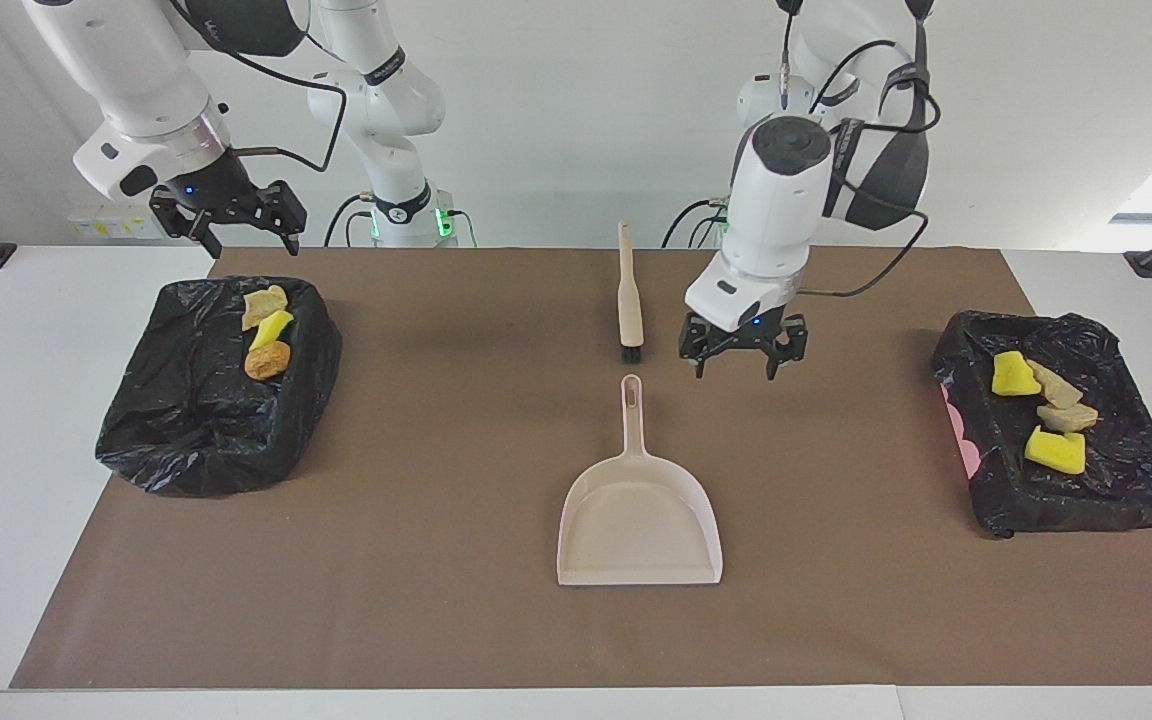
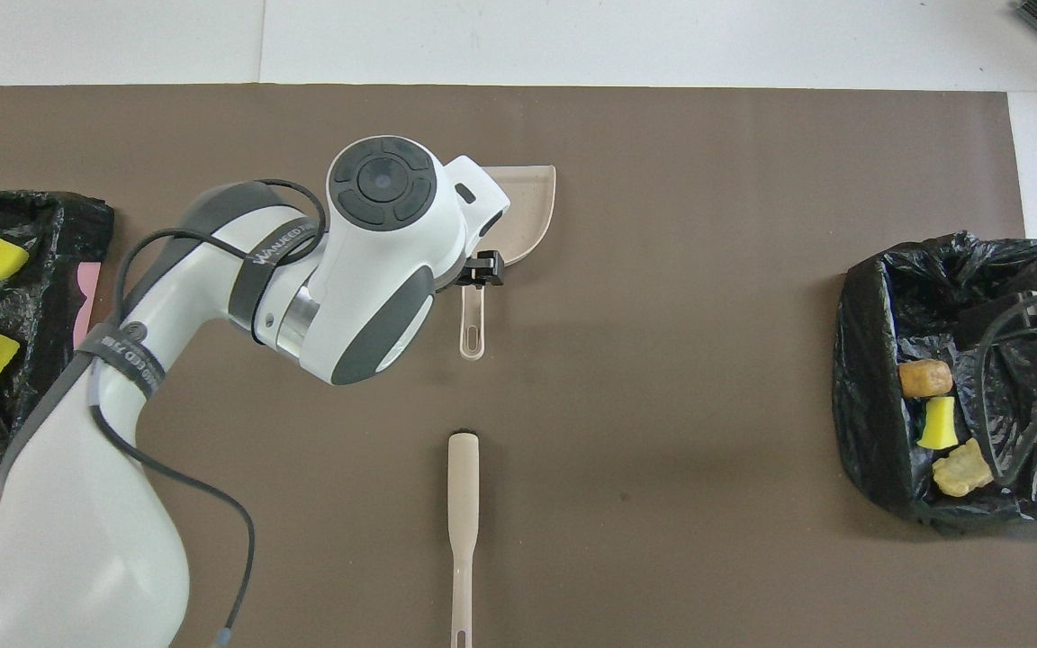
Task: Sweep and dump trash in bin
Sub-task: 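Lower the dustpan, open the left gripper and withdraw it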
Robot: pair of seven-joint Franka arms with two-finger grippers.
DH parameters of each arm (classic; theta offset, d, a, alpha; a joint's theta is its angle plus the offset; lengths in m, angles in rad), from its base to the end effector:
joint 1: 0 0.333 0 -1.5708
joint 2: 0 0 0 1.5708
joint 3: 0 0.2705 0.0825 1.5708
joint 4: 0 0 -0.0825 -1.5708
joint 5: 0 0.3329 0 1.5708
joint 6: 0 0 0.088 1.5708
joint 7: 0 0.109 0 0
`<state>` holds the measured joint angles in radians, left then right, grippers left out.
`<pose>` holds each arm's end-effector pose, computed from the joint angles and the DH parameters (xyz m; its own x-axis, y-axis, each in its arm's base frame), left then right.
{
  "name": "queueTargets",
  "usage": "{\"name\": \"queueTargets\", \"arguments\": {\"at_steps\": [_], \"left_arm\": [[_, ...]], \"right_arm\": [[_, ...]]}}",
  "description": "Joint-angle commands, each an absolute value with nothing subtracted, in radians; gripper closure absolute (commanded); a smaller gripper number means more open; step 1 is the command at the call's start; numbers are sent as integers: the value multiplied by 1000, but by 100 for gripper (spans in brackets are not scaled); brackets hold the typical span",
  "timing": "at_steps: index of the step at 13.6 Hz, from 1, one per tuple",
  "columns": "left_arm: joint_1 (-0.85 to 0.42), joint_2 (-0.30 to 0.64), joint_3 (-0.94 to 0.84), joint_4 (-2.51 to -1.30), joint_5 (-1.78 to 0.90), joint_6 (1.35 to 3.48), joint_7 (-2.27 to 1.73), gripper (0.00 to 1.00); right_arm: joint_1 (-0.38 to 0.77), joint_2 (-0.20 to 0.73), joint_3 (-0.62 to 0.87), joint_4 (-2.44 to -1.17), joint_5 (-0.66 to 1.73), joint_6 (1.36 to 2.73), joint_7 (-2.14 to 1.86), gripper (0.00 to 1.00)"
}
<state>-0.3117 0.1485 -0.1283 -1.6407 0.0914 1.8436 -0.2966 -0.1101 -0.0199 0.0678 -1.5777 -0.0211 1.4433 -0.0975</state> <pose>0.5098 -0.2276 0.4935 0.9837 -0.1643 0.0731 -0.1609 -0.9856 -0.0511 0.4834 -0.0227 0.5736 0.9919 0.0526 -0.1159 0.0542 -0.9985 0.0112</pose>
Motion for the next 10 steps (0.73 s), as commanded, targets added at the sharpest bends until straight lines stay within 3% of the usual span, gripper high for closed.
{"name": "queueTargets", "arguments": {"at_steps": [1, 5, 10], "left_arm": [[-256, -12, -109, -1746, 55, 1766, -198, 0], [-141, -64, -101, -1657, -13, 1643, -11, 0], [-144, -48, -8, -1496, -12, 1451, 133, 0]], "right_arm": [[-114, -40, 75, -1592, -5, 1439, -91, 0], [-115, -38, 75, -1592, -5, 1439, -91, 0], [-115, -40, 75, -1592, -5, 1439, -91, 0]]}}
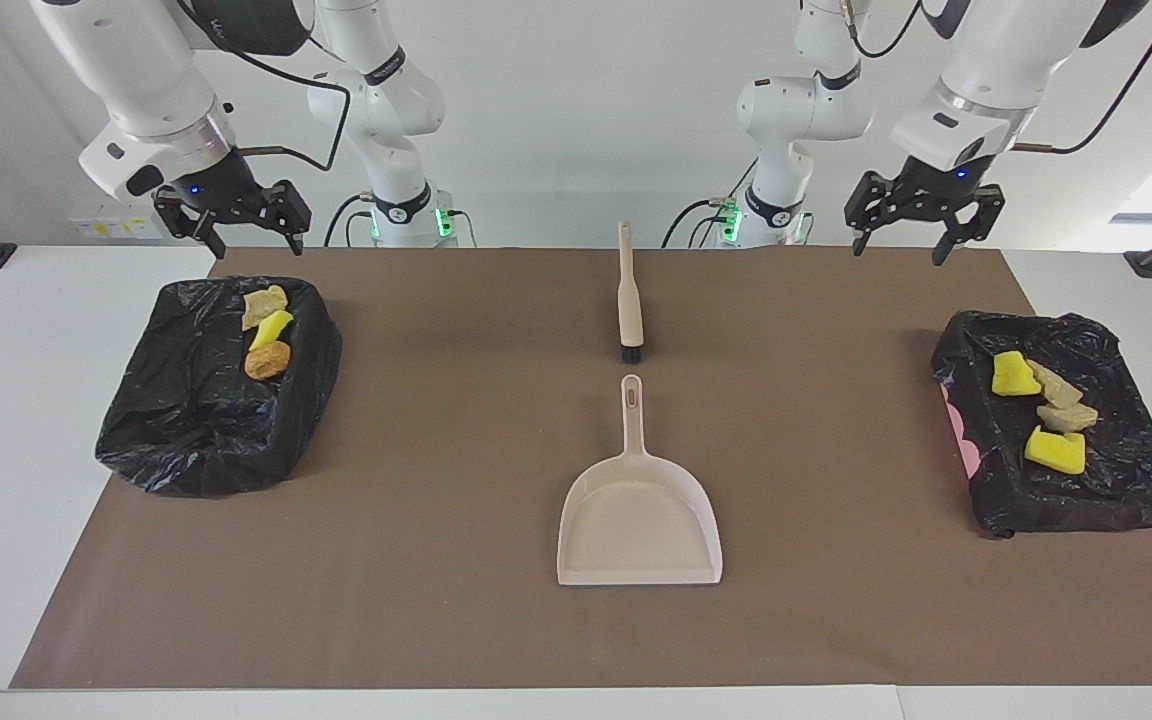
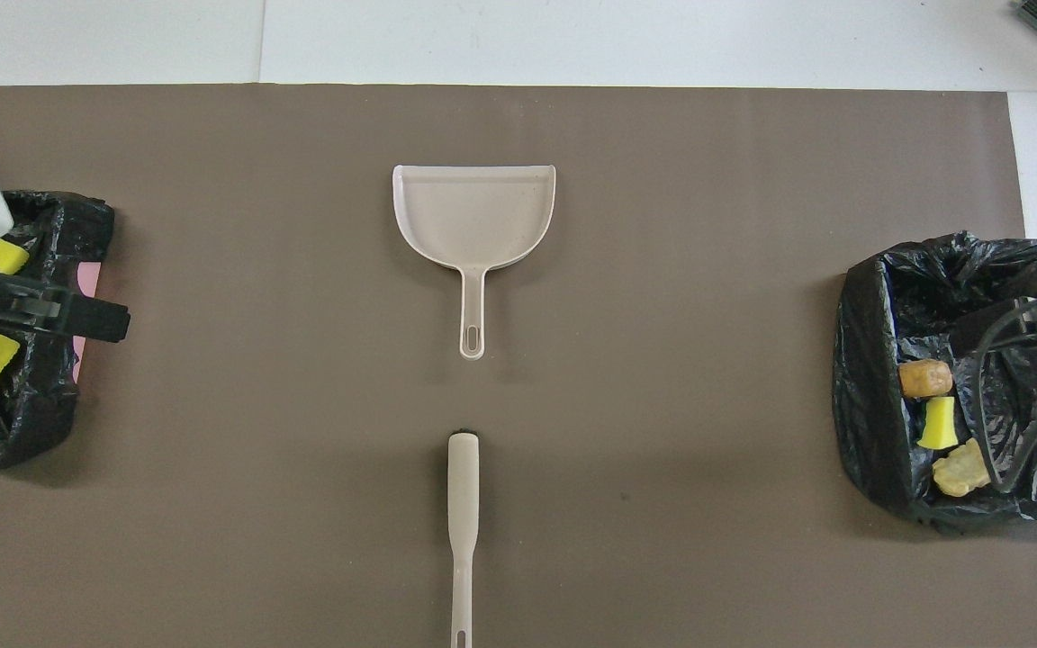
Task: Sweep and dump trash in bin
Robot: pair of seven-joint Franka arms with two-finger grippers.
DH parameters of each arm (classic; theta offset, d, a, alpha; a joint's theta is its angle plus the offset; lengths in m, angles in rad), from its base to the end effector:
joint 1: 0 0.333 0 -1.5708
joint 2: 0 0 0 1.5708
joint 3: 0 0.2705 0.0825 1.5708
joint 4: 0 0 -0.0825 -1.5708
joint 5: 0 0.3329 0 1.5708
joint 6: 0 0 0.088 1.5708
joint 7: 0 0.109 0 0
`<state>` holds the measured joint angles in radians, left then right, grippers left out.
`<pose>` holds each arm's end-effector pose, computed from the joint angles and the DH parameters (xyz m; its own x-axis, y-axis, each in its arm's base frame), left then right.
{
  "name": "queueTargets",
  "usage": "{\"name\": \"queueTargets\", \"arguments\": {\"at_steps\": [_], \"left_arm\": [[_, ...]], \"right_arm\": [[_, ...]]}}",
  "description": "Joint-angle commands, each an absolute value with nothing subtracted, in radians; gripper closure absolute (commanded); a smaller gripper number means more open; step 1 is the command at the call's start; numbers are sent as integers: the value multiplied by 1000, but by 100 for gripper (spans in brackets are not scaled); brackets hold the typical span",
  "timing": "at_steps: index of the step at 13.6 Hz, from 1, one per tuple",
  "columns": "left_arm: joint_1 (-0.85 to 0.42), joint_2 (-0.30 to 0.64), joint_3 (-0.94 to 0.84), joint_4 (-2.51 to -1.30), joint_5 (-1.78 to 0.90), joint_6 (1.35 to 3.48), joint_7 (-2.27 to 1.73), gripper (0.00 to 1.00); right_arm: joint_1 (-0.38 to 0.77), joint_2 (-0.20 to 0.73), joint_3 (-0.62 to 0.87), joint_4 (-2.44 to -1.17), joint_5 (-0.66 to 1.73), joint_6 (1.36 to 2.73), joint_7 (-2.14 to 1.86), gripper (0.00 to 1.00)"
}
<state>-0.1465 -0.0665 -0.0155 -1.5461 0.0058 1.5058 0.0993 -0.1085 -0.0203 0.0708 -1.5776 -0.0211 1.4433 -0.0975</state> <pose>0.4730 -0.0769 0.6142 0.9658 -0.2579 0.0254 -0.2578 -0.9662 -0.0094 0.4834 -0.0204 0.5738 0.9917 0.0571 -0.1154 0.0588 -0.9982 0.0113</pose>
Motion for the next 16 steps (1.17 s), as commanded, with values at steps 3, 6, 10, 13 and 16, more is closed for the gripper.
{"name": "queueTargets", "arguments": {"at_steps": [3, 6, 10, 13, 16], "left_arm": [[-135, -3, -9, -1407, -12, 1398, 133, 0], [-130, -9, -14, -1396, -20, 1405, 133, 0], [-129, -14, -6, -1405, -14, 1399, 123, 0], [-114, -28, -5, -1427, -17, 1397, 123, 0], [-114, -35, -5, -1437, -15, 1401, 120, 0]], "right_arm": [[-115, -40, 75, -1592, -5, 1439, -91, 0], [-115, -40, 75, -1592, -5, 1439, -91, 0], [-115, -38, 75, -1592, -5, 1439, -91, 0], [-115, -38, 75, -1592, -5, 1439, -91, 0], [-115, -38, 75, -1592, -5, 1439, -91, 0]]}}
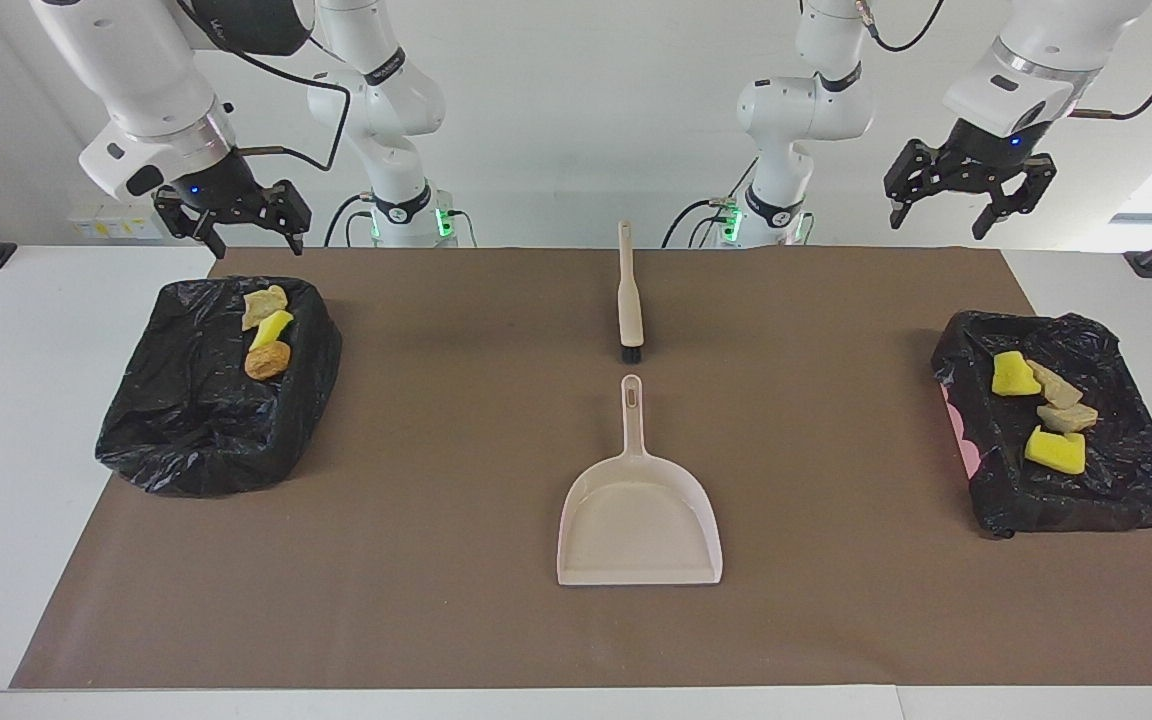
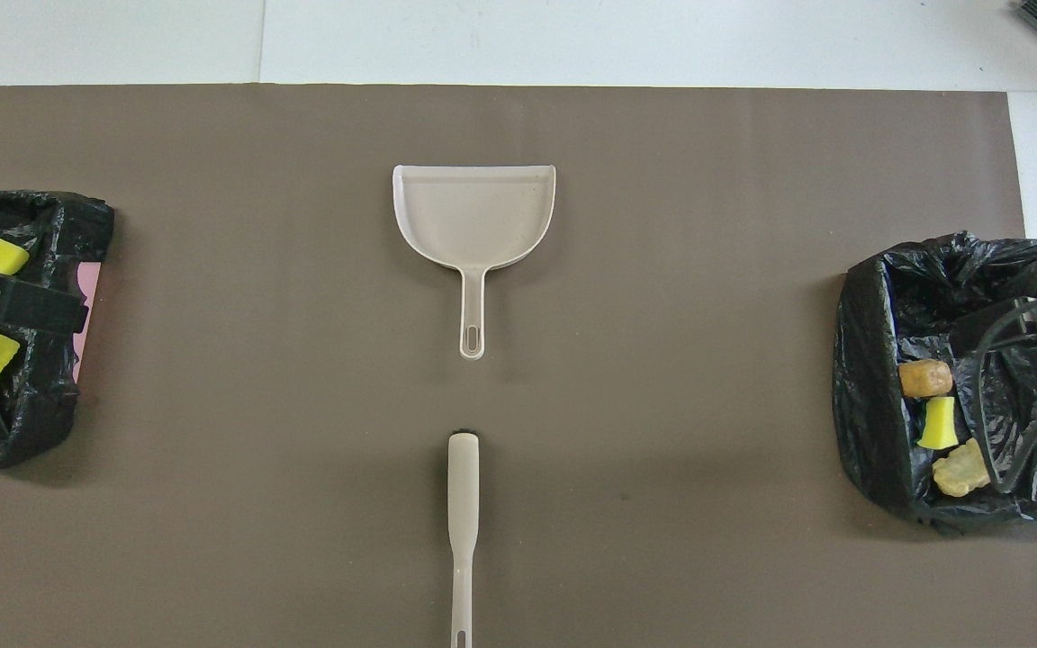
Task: Sweep and dump trash in bin
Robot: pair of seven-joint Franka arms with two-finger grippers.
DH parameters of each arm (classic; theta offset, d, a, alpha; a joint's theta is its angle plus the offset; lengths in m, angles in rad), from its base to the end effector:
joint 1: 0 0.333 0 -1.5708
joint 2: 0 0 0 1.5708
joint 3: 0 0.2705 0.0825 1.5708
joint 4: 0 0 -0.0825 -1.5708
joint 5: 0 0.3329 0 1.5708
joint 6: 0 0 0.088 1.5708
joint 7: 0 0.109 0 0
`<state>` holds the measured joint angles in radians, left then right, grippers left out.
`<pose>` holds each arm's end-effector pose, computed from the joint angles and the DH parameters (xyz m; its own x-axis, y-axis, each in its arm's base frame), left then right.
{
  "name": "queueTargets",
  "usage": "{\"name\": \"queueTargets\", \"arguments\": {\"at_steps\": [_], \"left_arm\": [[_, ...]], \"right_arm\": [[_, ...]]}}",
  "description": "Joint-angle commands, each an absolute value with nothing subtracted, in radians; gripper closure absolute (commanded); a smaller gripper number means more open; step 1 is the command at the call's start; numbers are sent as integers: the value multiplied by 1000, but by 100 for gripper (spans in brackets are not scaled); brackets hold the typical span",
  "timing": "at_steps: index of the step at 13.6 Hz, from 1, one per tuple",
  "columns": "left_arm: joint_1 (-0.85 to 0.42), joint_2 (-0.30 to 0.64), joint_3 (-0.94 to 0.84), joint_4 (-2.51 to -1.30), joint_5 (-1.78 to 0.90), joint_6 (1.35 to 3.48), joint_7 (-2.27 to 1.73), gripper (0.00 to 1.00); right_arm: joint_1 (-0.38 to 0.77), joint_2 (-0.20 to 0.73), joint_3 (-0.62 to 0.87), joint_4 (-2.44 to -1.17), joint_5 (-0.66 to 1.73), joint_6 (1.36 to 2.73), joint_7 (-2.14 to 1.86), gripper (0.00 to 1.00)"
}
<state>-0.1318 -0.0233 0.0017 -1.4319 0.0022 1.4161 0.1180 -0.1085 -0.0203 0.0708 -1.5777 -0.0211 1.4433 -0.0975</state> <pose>0.4762 -0.0620 0.6322 0.9694 -0.2452 0.0072 -0.2452 -0.9695 -0.0030 0.4834 -0.0204 0.5738 0.9917 0.0571 -0.1155 0.0588 -0.9982 0.0113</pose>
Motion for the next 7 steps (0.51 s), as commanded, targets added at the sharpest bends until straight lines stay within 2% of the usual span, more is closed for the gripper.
{"name": "queueTargets", "arguments": {"at_steps": [1, 7], "left_arm": [[-114, -37, -5, -1442, -15, 1402, 120, 0], [-112, -38, -5, -1448, -15, 1402, 118, 0]], "right_arm": [[-115, -38, 75, -1592, -5, 1439, -91, 0], [-115, -38, 75, -1592, -5, 1439, -91, 0]]}}
